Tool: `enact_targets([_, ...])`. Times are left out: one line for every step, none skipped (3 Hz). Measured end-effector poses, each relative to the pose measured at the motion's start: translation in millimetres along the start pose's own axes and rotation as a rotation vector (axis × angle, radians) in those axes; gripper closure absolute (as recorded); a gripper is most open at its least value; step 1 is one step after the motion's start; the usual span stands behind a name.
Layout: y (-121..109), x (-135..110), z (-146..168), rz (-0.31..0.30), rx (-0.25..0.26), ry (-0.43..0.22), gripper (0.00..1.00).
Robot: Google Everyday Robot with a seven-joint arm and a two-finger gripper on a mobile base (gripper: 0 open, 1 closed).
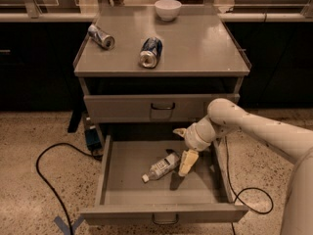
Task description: Pick blue plastic bottle from middle drawer and place on counter
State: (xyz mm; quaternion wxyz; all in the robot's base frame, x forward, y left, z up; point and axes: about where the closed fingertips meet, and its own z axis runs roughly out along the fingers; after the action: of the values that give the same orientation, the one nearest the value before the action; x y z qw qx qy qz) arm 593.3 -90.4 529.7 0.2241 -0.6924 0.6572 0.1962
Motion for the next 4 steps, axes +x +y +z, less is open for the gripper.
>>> enact_targets([0,0,0,0.0,0.0,0.0,0.0])
enact_targets([-1,5,19,0.004,-0.005,-0.01,0.0])
enact_targets([-7,15,51,0.016,-0.031,-0.003,0.0])
enact_targets([-11,26,85,0.027,-0.076,-0.004,0.0])
